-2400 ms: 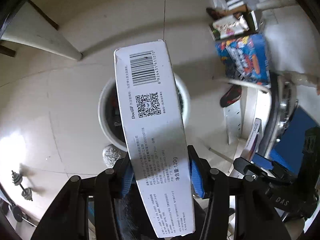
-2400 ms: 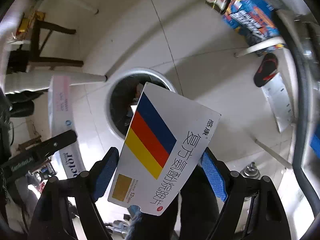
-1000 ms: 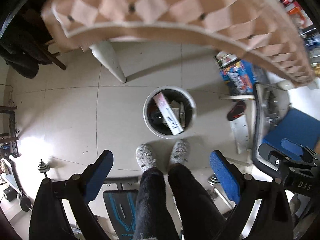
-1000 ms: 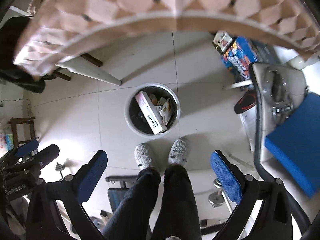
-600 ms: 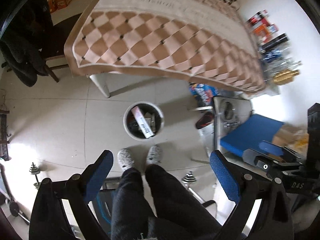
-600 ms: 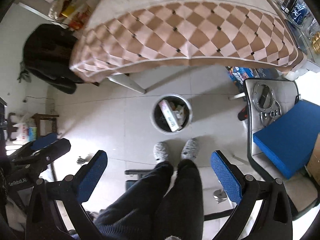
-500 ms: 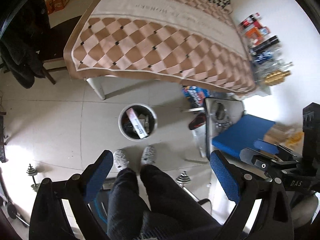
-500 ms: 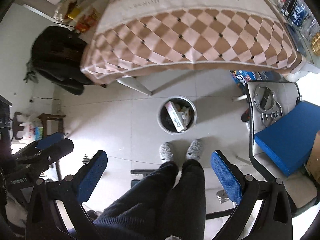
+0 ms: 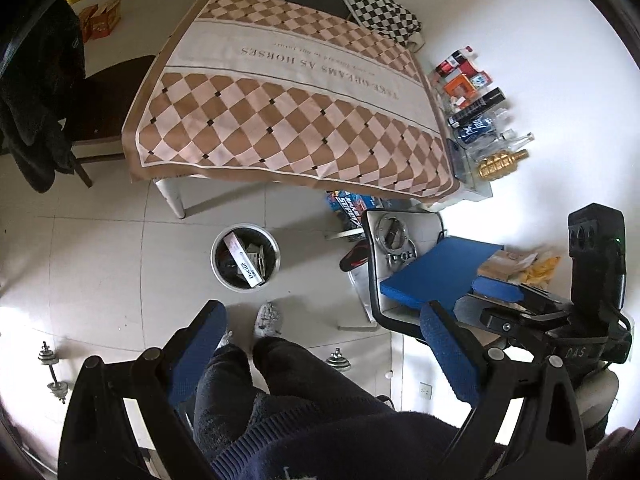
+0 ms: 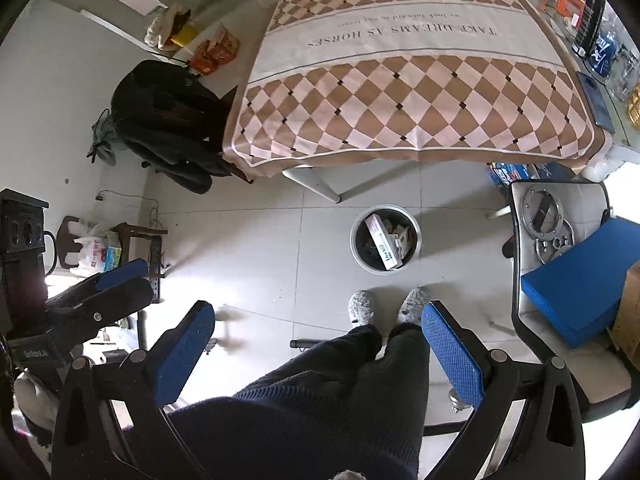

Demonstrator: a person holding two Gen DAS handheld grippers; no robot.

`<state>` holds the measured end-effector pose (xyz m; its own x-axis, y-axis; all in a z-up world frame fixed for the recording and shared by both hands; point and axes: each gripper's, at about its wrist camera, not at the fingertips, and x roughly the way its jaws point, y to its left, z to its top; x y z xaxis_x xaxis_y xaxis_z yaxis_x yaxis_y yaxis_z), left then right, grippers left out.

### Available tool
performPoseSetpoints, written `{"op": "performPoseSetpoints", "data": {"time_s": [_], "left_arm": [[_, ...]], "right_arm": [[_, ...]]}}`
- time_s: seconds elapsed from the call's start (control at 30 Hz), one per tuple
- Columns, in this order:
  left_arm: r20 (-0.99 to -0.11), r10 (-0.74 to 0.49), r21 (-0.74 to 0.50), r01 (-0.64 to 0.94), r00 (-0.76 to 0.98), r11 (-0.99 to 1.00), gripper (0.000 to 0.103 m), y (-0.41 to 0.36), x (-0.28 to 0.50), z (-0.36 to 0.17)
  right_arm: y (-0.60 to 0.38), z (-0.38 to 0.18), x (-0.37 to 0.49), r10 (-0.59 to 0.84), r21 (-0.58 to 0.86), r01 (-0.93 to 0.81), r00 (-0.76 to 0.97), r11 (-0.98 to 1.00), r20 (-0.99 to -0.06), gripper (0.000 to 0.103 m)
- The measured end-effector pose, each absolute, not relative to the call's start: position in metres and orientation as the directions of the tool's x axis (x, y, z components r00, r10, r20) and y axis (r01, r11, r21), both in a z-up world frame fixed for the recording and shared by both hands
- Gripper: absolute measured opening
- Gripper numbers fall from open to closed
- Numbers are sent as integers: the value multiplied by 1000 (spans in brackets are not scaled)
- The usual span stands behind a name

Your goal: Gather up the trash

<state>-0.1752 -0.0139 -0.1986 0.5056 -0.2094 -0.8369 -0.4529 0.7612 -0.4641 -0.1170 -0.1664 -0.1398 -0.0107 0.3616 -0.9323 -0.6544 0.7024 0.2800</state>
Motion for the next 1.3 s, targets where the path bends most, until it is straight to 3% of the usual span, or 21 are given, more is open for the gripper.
{"op": "performPoseSetpoints", "data": {"time_s": [1.3], "left_arm": [[-801,-223,-483,-379,556,789,103,-14,-173,-176]], "right_arm": [[-175,-108,-116,398,318,-656,-30,684,-917,103]]}}
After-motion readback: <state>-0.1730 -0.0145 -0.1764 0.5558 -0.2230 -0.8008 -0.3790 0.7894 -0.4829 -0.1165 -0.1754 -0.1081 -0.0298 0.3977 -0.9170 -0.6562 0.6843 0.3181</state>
